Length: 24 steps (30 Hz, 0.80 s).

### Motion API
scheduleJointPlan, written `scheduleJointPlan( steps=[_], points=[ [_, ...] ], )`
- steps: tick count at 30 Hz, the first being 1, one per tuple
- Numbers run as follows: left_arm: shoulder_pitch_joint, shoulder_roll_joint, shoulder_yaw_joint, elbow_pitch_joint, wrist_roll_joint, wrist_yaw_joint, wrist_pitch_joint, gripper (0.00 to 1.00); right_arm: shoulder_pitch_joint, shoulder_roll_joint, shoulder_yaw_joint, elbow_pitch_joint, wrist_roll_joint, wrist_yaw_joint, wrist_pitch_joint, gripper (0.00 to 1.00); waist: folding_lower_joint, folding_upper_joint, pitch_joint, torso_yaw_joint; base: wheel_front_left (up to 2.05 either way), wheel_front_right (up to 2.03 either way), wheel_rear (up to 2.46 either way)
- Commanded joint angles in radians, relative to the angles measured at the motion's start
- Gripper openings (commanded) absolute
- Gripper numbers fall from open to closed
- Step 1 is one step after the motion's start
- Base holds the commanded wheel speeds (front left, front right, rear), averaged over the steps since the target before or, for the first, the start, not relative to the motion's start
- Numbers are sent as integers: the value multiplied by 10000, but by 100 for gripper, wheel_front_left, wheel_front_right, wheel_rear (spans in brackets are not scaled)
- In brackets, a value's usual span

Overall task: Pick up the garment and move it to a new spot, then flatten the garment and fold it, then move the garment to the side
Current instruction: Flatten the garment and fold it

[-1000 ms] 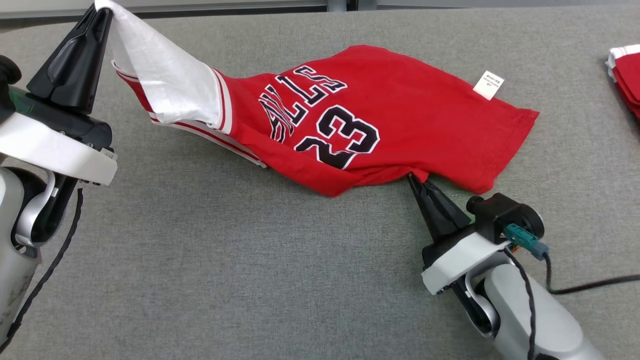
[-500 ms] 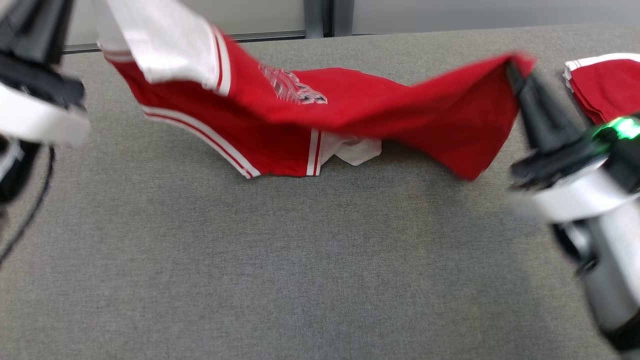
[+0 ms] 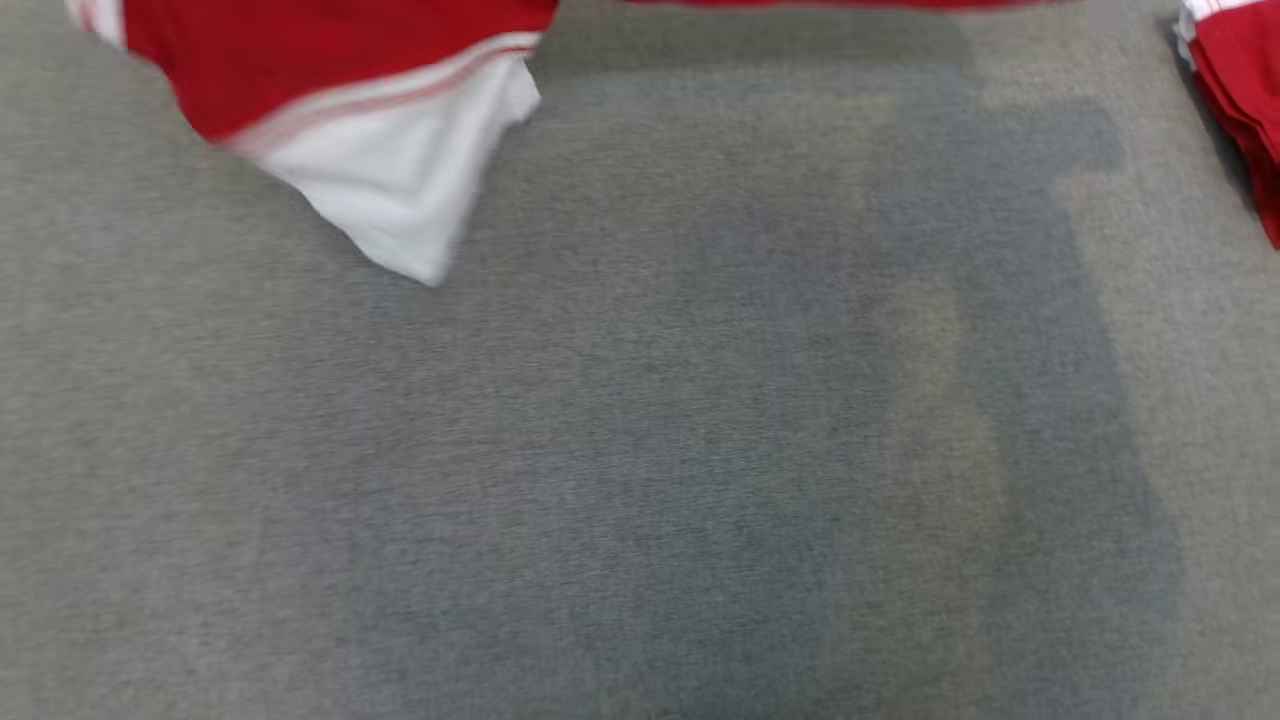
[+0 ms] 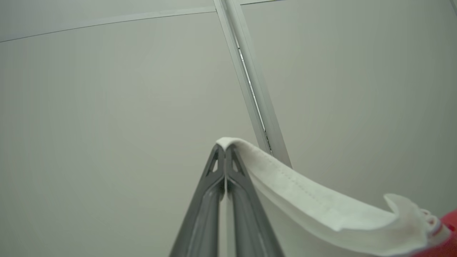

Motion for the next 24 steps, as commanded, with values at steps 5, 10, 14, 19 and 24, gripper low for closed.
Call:
scheduleJointPlan(
  steps=[5,10,14,19,24],
  points=[
    [-2450,-397,141,1066,1316,231,-765,0,-2156,609,-366,1563,-1050,-7,-890,0,0,0,985,-682,0,0,0],
    [-2535,-638,1239,-872,2237,264,-758,0,-2623,654,-973,1030,-1964,-7,-947,0,0,0,1880,-391,0,0,0],
    [-1214,-817,1754,-1509,2297,-31,-762,0,-1887,636,-999,647,-2113,-7,-951,0,0,0,2356,-5,0,0,0],
    [802,-748,2176,-2051,2076,-158,-773,0,-778,476,-536,524,-1981,-8,-956,0,0,0,2344,289,0,0,0],
    [4122,-294,2296,-2899,1080,-177,-769,0,1272,308,-527,-398,-1690,-8,-958,0,0,0,1629,507,0,0,0]
  ],
)
